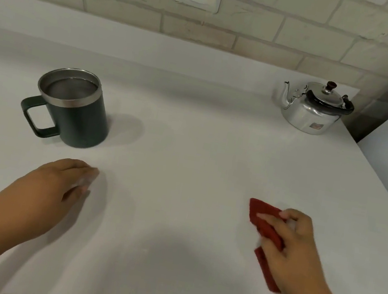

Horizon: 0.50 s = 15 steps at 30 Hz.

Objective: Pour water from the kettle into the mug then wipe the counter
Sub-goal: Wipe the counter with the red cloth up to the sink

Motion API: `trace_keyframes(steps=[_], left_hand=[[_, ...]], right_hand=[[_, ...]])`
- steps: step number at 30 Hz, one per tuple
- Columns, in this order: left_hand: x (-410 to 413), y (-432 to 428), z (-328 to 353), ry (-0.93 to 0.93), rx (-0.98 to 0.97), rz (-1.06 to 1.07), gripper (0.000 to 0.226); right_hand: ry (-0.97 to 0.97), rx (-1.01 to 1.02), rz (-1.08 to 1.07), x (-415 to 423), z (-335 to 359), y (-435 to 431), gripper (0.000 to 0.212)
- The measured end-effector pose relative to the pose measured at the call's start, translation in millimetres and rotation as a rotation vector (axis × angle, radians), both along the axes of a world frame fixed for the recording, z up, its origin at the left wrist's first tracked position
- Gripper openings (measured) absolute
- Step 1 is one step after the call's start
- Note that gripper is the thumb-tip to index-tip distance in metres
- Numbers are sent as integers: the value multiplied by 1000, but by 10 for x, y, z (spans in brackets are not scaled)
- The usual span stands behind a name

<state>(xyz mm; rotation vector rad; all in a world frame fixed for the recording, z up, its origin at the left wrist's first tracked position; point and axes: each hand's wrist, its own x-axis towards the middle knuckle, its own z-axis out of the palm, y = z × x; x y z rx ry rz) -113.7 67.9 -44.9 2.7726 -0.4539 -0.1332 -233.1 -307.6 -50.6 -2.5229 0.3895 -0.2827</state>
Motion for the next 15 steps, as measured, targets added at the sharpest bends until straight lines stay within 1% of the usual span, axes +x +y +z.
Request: trace_keyframes(steps=[3,4,6,8,9,10,11,12,13,15], left_hand=[[-50,81,-30,3,0,9,38],[-65,103,-35,4,-3,9,38],[-87,140,-36,2,-16,20,36],[-107,168,-49,7,-30,33,36],[-117,182,-59,10,-36,34,36],[-127,197,-62,10,-40,33,36],[-132,220,-61,9,-44,29,36],[-134,249,-52,7,-46,26,35],[-132,288,-38,5,-49,34,35],[-117,392,-5,-9,-39,82,37]], right_hand=[[102,-218,113,0,-212,242,53],[108,-264,121,20,-232,394,55],[71,-307,184,92,-240,739,56],[-24,-276,295,181,-292,1044,55],[-60,-217,360,236,-325,1161,54],[-81,-92,410,300,-305,1266,53],[-93,78,424,367,-235,1352,51],[-104,256,413,465,-180,1361,48],[-160,375,373,578,-111,1336,46],[-259,469,247,904,-57,1038,50]])
